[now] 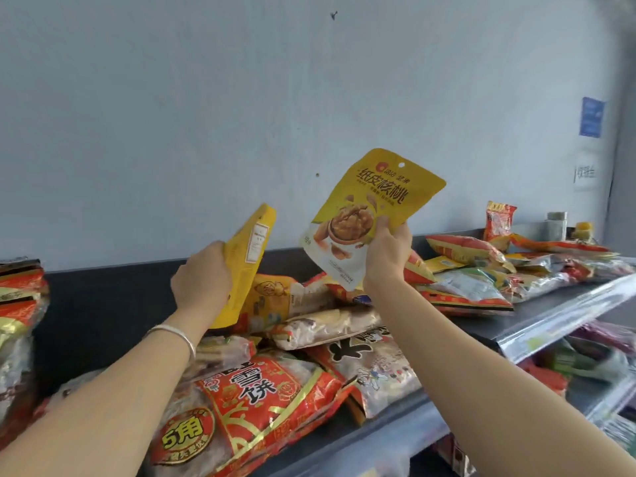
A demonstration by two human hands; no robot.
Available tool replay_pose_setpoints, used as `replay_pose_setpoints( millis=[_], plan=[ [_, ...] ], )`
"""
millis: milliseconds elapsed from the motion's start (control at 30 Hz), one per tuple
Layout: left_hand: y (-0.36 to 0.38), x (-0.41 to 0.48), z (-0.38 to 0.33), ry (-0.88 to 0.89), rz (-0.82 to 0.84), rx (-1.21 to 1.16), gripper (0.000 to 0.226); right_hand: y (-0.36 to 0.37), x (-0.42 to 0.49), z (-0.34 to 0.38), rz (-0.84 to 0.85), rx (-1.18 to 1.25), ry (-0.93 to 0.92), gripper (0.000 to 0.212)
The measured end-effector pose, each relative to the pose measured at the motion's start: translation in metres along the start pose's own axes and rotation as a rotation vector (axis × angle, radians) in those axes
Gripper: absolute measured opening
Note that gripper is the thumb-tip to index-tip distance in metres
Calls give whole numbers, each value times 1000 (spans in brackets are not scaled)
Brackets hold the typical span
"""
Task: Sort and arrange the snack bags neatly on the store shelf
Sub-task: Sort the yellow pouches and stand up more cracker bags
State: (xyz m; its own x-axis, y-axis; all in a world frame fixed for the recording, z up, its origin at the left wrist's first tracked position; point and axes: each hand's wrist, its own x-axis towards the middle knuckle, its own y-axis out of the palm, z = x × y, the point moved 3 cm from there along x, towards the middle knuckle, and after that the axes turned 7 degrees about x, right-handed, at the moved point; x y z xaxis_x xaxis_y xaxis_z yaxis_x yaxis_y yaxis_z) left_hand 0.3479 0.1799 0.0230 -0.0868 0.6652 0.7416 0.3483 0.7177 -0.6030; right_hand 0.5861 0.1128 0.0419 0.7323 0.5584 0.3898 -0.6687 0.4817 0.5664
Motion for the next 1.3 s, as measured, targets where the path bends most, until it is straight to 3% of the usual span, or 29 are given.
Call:
replay_pose_setpoints(
  millis=[267, 500, 733, 1300],
  plan=[
    [4, -29, -187, 202, -159, -349, 35, -132, 74, 46, -1, -171, -44, 25],
    [32, -58, -312, 283, -75, -531, 34, -222, 130, 72, 1, -254, -67, 23],
    [89, -47, -380, 182, 34, -627, 30, -280, 194, 61, -102, -293, -94, 26],
    [224, 41, -514, 197, 42, -883, 33, -316, 370, 35, -239, -341, -311, 19]
  ],
)
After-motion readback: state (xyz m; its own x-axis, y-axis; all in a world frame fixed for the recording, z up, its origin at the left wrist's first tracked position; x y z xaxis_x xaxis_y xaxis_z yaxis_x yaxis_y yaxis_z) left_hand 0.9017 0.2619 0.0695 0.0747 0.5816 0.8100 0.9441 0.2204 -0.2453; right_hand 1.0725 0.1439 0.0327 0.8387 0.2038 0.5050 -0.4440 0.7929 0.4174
